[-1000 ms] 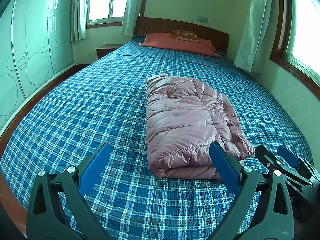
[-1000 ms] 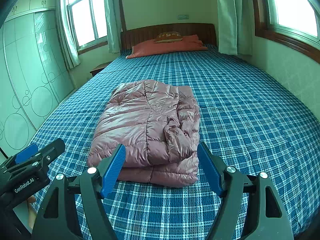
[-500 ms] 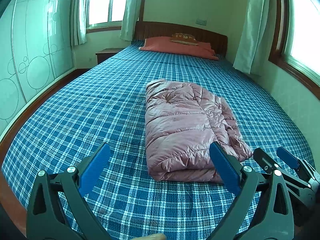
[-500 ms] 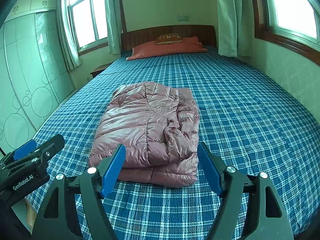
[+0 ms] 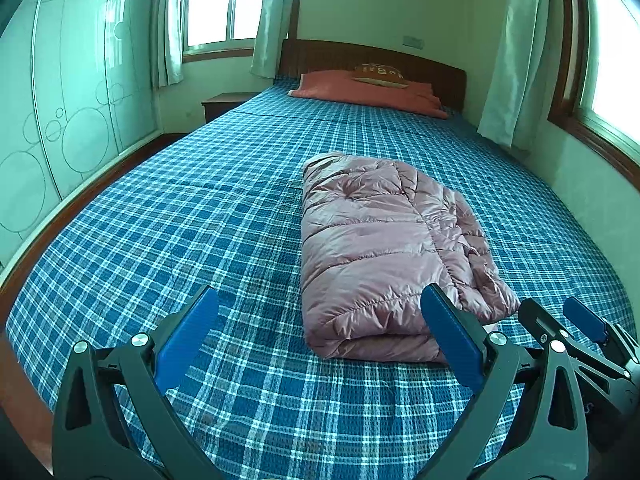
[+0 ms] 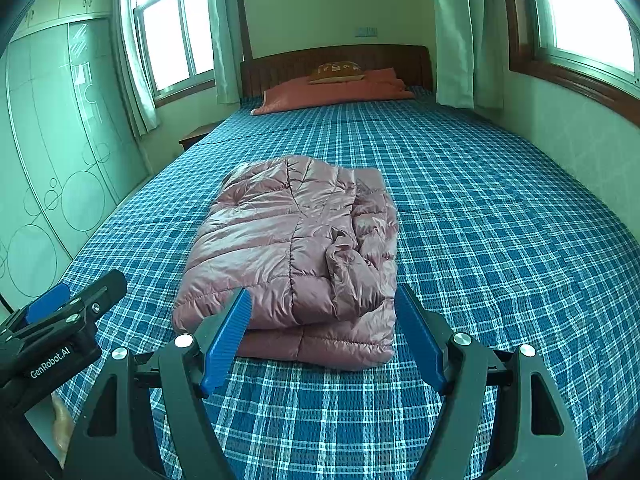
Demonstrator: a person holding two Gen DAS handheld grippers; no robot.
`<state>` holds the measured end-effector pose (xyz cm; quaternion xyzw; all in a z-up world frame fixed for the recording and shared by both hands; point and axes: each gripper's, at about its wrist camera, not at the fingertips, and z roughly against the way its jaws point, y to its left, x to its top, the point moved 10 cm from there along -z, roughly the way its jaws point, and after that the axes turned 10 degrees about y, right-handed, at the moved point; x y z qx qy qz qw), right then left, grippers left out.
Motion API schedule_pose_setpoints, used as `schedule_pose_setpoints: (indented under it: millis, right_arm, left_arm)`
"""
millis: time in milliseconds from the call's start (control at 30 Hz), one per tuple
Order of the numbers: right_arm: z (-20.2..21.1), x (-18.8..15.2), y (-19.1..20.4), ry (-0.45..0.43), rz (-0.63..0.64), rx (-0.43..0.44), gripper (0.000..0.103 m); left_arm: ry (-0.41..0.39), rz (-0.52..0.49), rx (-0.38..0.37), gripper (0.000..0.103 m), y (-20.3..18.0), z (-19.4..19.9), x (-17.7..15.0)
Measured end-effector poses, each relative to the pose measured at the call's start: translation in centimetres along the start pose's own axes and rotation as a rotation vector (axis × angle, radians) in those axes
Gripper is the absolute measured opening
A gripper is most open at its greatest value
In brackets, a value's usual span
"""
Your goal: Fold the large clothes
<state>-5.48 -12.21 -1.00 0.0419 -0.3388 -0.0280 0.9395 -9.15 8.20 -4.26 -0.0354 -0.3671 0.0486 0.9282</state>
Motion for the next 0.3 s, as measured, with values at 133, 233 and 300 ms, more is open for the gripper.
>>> schedule_pose_setpoints:
  millis: [133, 233, 300]
  right_arm:
    - [-0.3, -0.1, -0.4, 0.004, 0.0, -0.006, 0.073]
    - [-0.8, -0.2, -1.5, 0.005, -0.014, -0.02, 0.073]
    - [-1.4, -0.2, -3.3, 0.001, -0.038, -0.048, 0.082]
  left_arm:
    - [-0.019, -0.002, 0.023, 0.101, 0.4, -0.5, 0.1]
    - [0.049, 0.014, -0.037, 0.101, 1.0, -2.4, -0.4]
    - [0.113, 0.054, -0.077, 0.101, 2.0, -4.2, -1.2]
